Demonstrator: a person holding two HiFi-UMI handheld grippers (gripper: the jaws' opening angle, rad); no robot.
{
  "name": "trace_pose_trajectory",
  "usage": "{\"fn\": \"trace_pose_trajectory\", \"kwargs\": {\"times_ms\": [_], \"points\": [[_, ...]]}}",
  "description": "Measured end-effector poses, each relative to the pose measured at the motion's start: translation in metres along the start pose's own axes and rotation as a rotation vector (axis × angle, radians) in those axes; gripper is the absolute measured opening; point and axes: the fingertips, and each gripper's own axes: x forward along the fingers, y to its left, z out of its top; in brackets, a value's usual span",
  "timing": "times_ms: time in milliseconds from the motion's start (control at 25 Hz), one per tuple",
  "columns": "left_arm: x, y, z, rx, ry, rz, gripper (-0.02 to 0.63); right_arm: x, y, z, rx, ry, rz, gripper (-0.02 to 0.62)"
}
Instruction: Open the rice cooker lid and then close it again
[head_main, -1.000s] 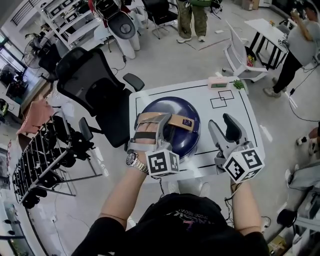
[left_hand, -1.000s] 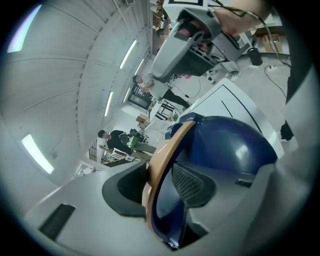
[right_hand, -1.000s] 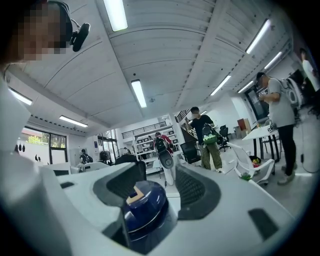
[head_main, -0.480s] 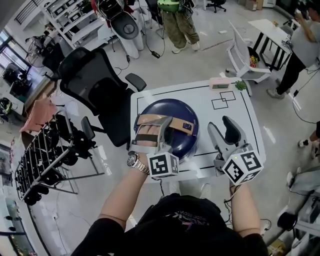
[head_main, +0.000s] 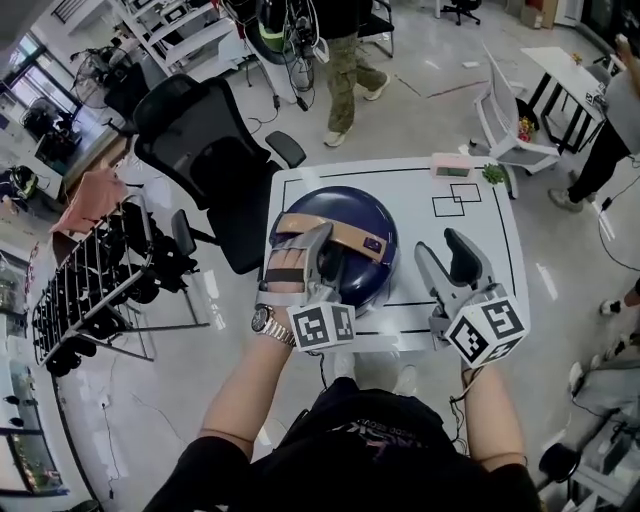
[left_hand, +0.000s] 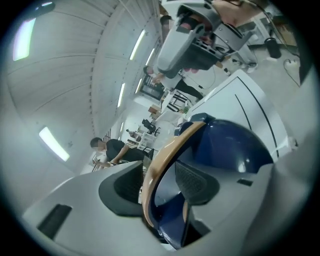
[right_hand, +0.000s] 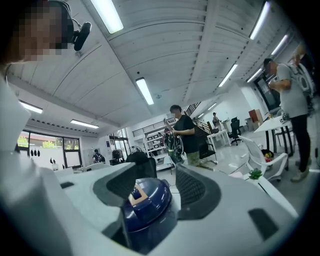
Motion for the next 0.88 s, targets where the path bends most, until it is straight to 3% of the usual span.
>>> {"fn": "trace_pose_trajectory", "kwargs": {"times_ms": [200, 480, 600, 760, 800, 880], "points": [[-0.026, 0.006, -0.005, -0.278, 0.02, 0.041, 0.189, -0.003, 0.004, -0.004, -0.02, 0.034, 0.083, 0.241], [-0.078, 0.003, 0.002, -0.857, -0.047, 0.036, 0.163, -0.012, 0.024, -0.015, -0.069, 0.091, 0.239, 0.241], [-0.104, 0.002, 0.001, -1.043, -0.081, 0.042, 0.148, -0.015, 0.038, -0.021, -0.073, 0.104, 0.291, 0.221], [-0.132, 0.002, -0.006, -1.142, -0.098, 0.068, 0.059, -0.016, 0.06, -0.022, -0.094, 0.099, 0.334, 0.162], [-0.137, 0.001, -0.007, -1.15, -0.101, 0.073, 0.02, -0.016, 0.065, -0.023, -0.1, 0.094, 0.339, 0.125], [-0.147, -0.002, -0.009, -1.156, -0.114, 0.068, 0.003, -0.017, 0.075, -0.025, -0.1, 0.087, 0.343, 0.012]]}}
